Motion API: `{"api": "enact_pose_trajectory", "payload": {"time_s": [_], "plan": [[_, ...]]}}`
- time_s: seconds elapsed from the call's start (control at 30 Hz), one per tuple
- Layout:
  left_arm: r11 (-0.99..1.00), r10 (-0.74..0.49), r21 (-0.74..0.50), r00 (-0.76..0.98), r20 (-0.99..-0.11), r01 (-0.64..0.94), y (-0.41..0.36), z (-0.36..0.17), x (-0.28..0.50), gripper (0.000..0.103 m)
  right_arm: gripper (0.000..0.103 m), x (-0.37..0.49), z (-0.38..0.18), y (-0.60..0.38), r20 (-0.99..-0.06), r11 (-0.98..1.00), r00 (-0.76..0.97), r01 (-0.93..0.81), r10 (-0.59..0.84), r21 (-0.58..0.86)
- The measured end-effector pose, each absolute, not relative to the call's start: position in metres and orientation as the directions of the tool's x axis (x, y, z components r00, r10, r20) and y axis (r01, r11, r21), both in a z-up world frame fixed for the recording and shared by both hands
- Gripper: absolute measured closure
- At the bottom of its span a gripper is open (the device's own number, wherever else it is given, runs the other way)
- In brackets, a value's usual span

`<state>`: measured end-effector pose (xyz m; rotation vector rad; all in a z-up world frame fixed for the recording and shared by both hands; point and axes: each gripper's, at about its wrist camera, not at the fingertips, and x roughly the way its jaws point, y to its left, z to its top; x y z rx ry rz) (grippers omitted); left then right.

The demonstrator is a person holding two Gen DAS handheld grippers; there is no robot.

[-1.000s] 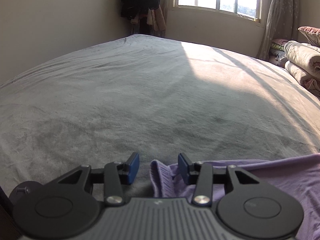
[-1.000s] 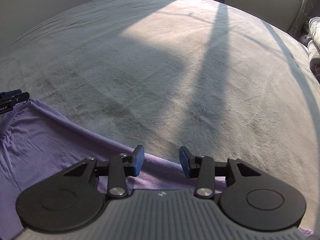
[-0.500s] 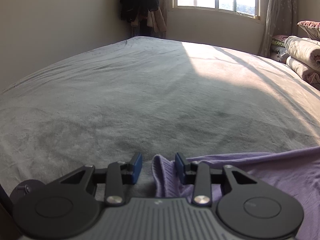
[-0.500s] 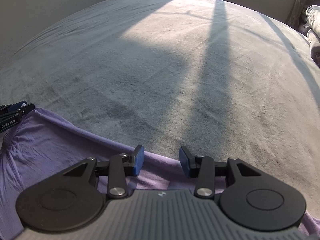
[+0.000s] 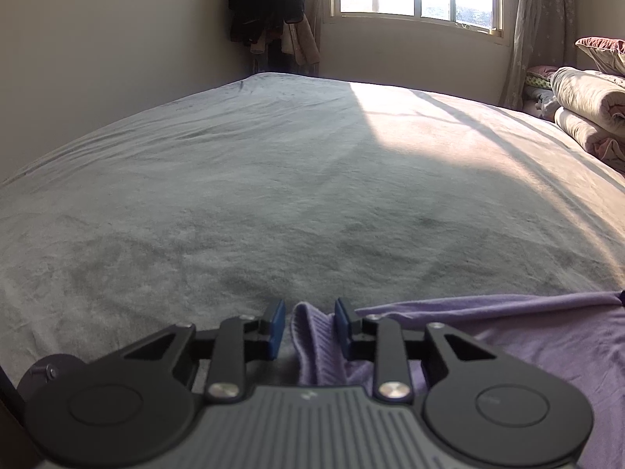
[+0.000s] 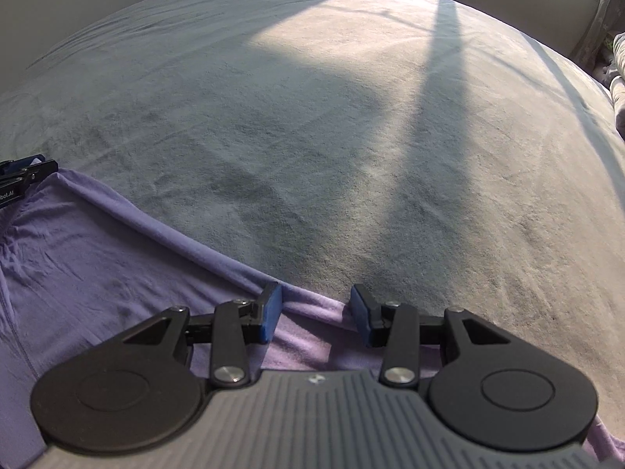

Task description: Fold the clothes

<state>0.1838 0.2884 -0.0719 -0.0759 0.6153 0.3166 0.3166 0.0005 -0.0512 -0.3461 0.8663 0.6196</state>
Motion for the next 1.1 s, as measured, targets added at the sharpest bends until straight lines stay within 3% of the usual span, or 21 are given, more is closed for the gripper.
{"api": "enact_pose_trajectory", "payload": {"time_s": [0.03,0.07,0.1,0.47,0.57,0.7,0.8,0.87,0.93,1.1], "plan": [[0.951,0.264,0.022,0.773,-0.577,-0.308,0.288,-0.072,0.184,0.091,0.072,0.316,-0.051,0.001,-0.785,0.772,0.500,-0.634,0.365,-0.045],[0.953,0.258,0.017,0.776,-0.576,-0.304,0.287,-0.072,0.184,0.097,0.095,0.315,-0.050,0.001,-0.778,0.771,0.510,-0.635,0.367,-0.052],[0.954,0.252,0.013,0.778,-0.575,-0.299,0.287,-0.072,0.184,0.097,0.100,0.314,-0.049,0.002,-0.770,0.770,0.521,-0.635,0.369,-0.060],[0.918,0.312,-0.061,0.812,-0.493,-0.391,0.296,-0.068,0.177,0.098,0.101,0.307,-0.050,0.009,-0.691,0.764,0.616,-0.630,0.378,-0.144],[0.916,0.324,-0.038,0.792,-0.517,-0.399,0.295,-0.070,0.181,0.097,0.101,0.309,-0.061,0.014,-0.686,0.769,0.631,-0.619,0.363,-0.162],[0.918,0.335,0.004,0.768,-0.546,-0.397,0.291,-0.073,0.187,0.095,0.097,0.309,-0.074,0.020,-0.695,0.783,0.636,-0.599,0.336,-0.170],[0.920,0.334,0.017,0.762,-0.555,-0.391,0.289,-0.072,0.188,0.087,0.090,0.309,-0.071,0.021,-0.698,0.798,0.640,-0.580,0.322,-0.163],[0.921,0.327,0.008,0.761,-0.560,-0.390,0.289,-0.067,0.186,0.055,0.071,0.309,-0.063,0.017,-0.704,0.814,0.639,-0.561,0.310,-0.151],[0.918,0.333,0.007,0.764,-0.552,-0.396,0.287,-0.061,0.185,0.047,0.059,0.304,-0.053,0.004,-0.697,0.835,0.648,-0.534,0.307,-0.128],[0.932,0.303,-0.003,0.785,-0.540,-0.362,0.273,-0.040,0.180,0.039,0.059,0.287,-0.033,-0.049,-0.686,0.890,0.672,-0.449,0.279,-0.077]]}}
